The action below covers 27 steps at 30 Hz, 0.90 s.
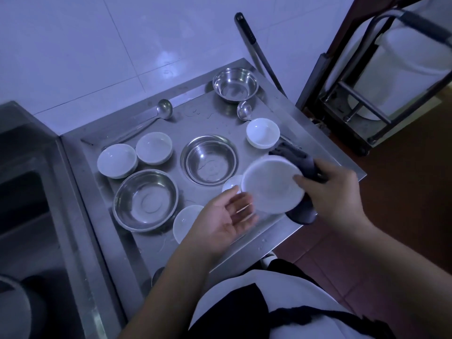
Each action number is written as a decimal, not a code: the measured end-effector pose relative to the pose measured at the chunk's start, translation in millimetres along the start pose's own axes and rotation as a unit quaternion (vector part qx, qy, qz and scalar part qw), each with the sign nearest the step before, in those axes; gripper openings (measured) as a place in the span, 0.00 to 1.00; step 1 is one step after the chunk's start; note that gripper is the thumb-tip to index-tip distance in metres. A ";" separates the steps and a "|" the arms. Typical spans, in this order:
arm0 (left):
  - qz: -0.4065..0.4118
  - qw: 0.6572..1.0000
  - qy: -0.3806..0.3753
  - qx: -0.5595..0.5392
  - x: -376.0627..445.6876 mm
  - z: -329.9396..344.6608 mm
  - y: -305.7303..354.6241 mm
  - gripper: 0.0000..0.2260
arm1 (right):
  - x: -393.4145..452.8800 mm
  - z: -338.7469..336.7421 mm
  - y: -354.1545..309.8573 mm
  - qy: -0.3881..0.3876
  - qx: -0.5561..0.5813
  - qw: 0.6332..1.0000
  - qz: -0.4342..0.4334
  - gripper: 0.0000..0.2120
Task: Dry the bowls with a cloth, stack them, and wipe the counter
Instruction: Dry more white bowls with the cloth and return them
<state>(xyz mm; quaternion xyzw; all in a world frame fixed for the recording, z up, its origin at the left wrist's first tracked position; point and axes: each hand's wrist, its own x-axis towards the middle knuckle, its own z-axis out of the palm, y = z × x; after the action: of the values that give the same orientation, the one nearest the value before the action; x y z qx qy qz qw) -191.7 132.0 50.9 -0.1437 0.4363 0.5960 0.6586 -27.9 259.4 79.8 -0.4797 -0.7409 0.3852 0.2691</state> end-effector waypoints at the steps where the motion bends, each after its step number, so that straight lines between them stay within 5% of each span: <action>1: 0.055 0.997 0.018 0.057 1.6 -2.8 -0.7 0.06 | 5.3 -2.7 1.1 0.001 0.063 0.997 0.052 0.16; 3: 0.183 0.971 0.004 0.155 0.2 -11.4 2.4 0.02 | 8.6 -4.7 3.3 0.003 0.170 0.972 0.159 0.12; 5: 0.274 0.907 -0.052 0.316 -0.7 -25.0 5.9 0.18 | 4.9 -3.1 4.4 -0.006 0.233 0.944 0.235 0.10; 7: 0.264 0.872 -0.138 0.389 -4.0 -28.1 5.7 0.34 | -0.8 -0.5 3.5 -0.014 0.266 0.926 0.268 0.12; 13: 0.252 0.926 -0.170 0.224 -2.4 -14.3 -5.2 0.36 | -11.7 3.1 -3.5 -0.011 0.319 0.908 0.273 0.08; 21: 0.285 0.923 -0.156 0.207 -3.8 -13.9 -4.5 0.36 | -28.8 -8.0 -3.4 0.030 0.348 0.899 0.265 0.06; 27: 0.296 0.930 -0.085 0.201 -4.4 -8.1 -3.6 0.32 | -46.6 -12.9 -24.3 0.094 0.191 0.977 0.024 0.07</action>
<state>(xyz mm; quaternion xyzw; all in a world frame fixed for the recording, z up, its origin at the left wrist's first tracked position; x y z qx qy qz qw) -191.4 122.4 48.3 0.1788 0.5120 0.6738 0.5019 -11.8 214.8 105.8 -0.4715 -0.6131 0.4794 0.4147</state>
